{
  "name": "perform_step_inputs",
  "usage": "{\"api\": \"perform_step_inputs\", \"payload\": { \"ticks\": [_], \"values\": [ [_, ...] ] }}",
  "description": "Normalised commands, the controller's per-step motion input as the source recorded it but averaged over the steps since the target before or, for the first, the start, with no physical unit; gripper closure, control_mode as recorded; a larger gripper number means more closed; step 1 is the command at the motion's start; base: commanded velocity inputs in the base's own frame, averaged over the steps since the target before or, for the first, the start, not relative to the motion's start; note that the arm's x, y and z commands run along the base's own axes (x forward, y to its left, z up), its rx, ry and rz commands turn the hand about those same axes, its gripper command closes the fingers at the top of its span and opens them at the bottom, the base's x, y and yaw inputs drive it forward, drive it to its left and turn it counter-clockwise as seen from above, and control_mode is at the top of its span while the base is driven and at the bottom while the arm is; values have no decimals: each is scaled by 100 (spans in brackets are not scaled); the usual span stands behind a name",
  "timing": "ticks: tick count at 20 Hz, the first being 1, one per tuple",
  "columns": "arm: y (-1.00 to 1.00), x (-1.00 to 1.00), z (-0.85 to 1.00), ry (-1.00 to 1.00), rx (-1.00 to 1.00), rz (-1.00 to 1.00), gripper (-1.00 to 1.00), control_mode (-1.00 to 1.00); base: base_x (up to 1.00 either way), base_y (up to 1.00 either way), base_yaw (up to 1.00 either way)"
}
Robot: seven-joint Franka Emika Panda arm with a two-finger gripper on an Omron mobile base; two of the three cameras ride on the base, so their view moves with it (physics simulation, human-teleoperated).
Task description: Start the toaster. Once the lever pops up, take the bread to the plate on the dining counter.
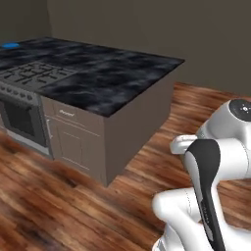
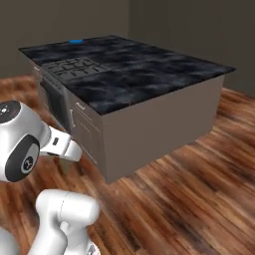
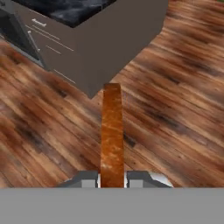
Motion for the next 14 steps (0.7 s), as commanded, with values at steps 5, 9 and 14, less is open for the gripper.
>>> {"api": "perform_step_inputs", "payload": {
  "ticks": [5, 9, 14],
  "values": [
    [0, 0, 0, 0, 0, 0, 100, 100, 100, -68, 50],
    [0, 0, 0, 0, 0, 0, 100, 100, 97, 44, 53],
    [0, 0, 0, 0, 0, 0, 100, 100, 96, 92, 43]
  ]
}}
